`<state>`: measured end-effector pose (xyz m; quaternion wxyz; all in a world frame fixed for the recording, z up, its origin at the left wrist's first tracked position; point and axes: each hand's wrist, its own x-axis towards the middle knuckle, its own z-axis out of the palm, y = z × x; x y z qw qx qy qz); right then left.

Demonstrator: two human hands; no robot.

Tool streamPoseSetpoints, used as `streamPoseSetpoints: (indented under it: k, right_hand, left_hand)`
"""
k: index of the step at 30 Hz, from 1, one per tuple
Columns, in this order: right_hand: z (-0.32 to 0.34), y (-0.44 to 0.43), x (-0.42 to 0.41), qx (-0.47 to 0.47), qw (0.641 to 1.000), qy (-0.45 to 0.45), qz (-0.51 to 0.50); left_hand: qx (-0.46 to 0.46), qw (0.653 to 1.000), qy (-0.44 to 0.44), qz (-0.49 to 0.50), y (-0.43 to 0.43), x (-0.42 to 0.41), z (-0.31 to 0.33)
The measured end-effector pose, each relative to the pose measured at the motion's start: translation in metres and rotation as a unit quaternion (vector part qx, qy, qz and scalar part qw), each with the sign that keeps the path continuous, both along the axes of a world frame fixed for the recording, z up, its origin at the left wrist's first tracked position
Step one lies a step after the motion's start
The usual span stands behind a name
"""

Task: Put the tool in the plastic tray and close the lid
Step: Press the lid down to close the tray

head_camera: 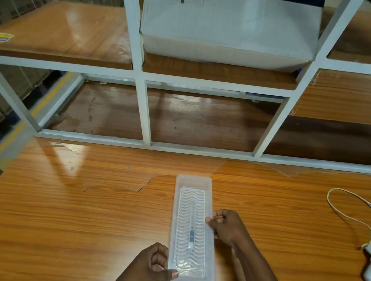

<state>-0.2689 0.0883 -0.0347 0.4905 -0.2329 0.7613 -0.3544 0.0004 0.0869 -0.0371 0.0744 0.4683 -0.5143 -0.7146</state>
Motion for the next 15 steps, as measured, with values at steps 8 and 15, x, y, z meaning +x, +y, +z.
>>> streamPoseSetpoints:
  k: [8,15]
  right_hand:
    - [0.004,-0.002,0.001,0.01,0.999,0.031,-0.002]
    - [0.015,-0.002,0.009,-0.016,0.976,0.198,0.088]
  left_hand:
    - [-0.368,0.872,-0.21,-0.247,-0.071,-0.056,0.033]
    - [-0.442,0.77,-0.298,-0.351,-0.094,-0.101,0.038]
